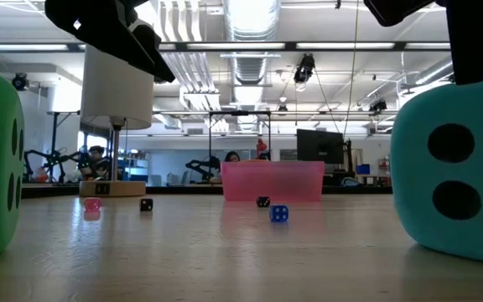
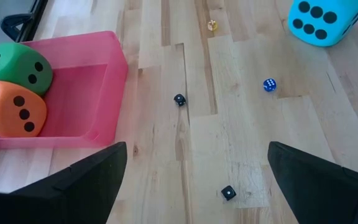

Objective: Pick & Place Dice
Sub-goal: Put the big blue dice into the red container

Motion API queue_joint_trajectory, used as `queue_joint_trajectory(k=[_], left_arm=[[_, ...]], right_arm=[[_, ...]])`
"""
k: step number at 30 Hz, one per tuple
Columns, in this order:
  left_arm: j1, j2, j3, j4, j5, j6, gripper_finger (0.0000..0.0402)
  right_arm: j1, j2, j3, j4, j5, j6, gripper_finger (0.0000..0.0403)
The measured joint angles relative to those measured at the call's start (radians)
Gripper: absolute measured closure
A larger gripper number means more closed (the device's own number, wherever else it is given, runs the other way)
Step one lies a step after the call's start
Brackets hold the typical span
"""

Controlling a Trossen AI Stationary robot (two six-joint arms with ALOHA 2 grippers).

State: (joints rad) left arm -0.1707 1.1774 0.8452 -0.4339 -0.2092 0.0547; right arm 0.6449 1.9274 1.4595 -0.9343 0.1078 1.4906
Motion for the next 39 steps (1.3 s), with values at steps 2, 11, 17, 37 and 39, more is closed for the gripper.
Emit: queue_joint_trajectory(k=[2,11,17,37,39], left_arm=[[0.000,0.000,0.000,0.000,0.000,0.000,0.0011],[0.000,0.000,0.000,0.000,0.000,0.000,0.0009],[0.000,0.000,0.000,0.000,0.000,0.000,0.0011],[0.000,0.000,0.000,0.004,0.000,0.000,0.0010],[0.000,0.000,0.000,0.004,0.000,0.000,0.0011]], right_arm=[[0.000,0.001,-0.001,0.008,0.000,-0.008,0.0003],[0.000,0.003,-0.007,0.005,0.000,-0.025,0.0003],[0.000,0.003,-0.010,-0.001,0.000,-0.032,0.0003],[0.002,-0.024,0.072,-0.113,0.007,-0.076,0.0003],[0.006,-0.023,0.073,-0.113,0.004,-0.078,0.0003]])
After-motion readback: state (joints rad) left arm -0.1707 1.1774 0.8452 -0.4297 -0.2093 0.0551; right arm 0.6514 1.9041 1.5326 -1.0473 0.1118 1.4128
